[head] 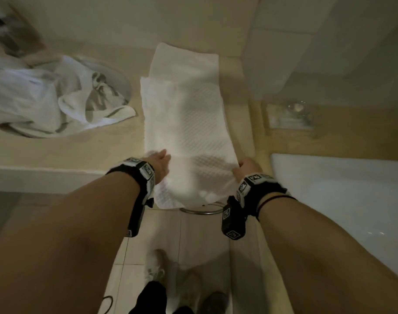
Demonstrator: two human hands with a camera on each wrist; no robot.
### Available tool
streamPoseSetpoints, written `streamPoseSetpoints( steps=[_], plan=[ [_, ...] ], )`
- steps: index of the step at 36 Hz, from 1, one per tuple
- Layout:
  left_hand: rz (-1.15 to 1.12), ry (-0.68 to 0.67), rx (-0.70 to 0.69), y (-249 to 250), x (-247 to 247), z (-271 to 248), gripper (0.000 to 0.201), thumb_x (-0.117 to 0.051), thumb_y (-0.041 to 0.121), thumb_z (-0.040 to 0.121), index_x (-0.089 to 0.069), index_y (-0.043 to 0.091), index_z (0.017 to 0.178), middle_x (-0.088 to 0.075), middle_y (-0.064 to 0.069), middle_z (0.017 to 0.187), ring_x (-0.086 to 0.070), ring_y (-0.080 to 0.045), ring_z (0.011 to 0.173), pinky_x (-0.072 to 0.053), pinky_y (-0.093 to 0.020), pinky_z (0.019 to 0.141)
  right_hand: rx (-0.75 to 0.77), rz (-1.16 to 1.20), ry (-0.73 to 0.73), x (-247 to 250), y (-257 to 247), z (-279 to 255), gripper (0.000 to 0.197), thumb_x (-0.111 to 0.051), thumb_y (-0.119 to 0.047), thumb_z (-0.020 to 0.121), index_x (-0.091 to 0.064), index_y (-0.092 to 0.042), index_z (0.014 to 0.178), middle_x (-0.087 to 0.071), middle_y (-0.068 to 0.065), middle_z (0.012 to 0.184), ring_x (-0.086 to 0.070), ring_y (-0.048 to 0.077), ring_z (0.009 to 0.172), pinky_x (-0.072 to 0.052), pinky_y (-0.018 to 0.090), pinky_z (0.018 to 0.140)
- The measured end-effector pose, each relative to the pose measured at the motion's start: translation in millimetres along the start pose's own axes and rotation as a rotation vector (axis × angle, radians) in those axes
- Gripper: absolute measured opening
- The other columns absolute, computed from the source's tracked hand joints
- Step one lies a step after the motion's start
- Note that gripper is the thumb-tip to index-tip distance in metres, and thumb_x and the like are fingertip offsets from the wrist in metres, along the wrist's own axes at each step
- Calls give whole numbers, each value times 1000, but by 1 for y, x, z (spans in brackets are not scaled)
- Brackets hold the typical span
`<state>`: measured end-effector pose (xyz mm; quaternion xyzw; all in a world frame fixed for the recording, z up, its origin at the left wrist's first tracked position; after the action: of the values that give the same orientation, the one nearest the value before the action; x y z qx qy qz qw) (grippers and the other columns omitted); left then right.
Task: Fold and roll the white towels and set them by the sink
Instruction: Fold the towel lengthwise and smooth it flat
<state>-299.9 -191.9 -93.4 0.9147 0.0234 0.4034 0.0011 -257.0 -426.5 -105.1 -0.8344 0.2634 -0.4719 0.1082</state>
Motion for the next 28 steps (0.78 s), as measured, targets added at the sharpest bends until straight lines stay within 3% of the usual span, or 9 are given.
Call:
streamPoseSetpoints(
  steps=[4,6,8,12,17,20,22,24,28],
  plan=[
    [7,-24,34,-8,-4,5,68,-34,42,100,5,19,151,17,1,157,7,-21,146,-5,-36,118,-57,15,-10,4,9,-2,32,-43,-25,99,-58,-7,122,-61,10,121,-58,29,99,-41,26,76],
    [42,-20,73,-9,-7,3,73,-33,49,97,9,23,151,21,5,156,10,-18,146,-2,-39,118,-98,27,-35,5,17,-7,38,-39,-28,100,-51,-7,130,-53,11,133,-55,29,108,-44,30,88],
    [72,-2,88,-7,-11,5,78,-30,57,94,11,23,150,22,4,156,12,-18,146,0,-41,117,-80,38,-51,4,22,-13,43,-47,-37,96,-50,-9,130,-53,11,132,-54,29,113,-45,37,97],
    [63,-13,119,0,-14,9,86,-25,68,90,13,19,150,23,-1,156,16,-22,145,4,-43,118,-29,-75,-29,-3,22,-20,36,-70,-35,81,-62,-13,108,-54,10,121,-56,25,107,-48,34,93],
    [25,98,136,3,-32,15,94,-25,77,82,14,23,149,22,-2,156,18,-24,144,9,-44,117,-53,-119,-24,-16,18,-25,32,-54,-28,93,-62,-6,115,-61,11,119,-56,27,110,-44,29,91],
    [34,109,130,2,-37,16,97,-23,79,80,17,24,148,25,-3,155,20,-25,144,12,-45,115,-47,-144,-27,-21,17,-31,34,-41,-30,99,-55,-8,123,-56,11,127,-55,25,107,-42,26,85],
    [21,101,105,1,-34,11,94,-23,76,83,17,22,148,25,-4,155,20,-26,144,12,-45,116,-11,-227,-32,-19,13,-32,34,-36,-27,101,-50,-8,125,-51,11,131,-52,25,111,-41,28,91],
    [13,104,80,-1,-30,7,91,-23,73,85,17,22,148,25,-4,155,21,-25,143,12,-44,117,22,-276,-10,-11,3,-29,34,-36,-25,100,-48,-8,128,-49,13,133,-50,27,117,-40,29,94],
    [12,101,58,-9,-17,6,87,-27,70,87,15,26,149,26,-4,155,20,-25,144,12,-43,117,75,-176,75,8,-20,-18,36,-51,-32,94,-54,-10,122,-53,12,128,-53,27,113,-41,27,87]
  ],
)
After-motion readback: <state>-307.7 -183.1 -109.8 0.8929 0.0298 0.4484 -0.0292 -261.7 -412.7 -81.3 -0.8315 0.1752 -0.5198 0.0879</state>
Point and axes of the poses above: each hand's wrist, its own z-axis towards the middle knuckle, its own x-axis out of the back of the hand, y = z × x, the point moved 2 cm from there along z, towards the middle knuckle
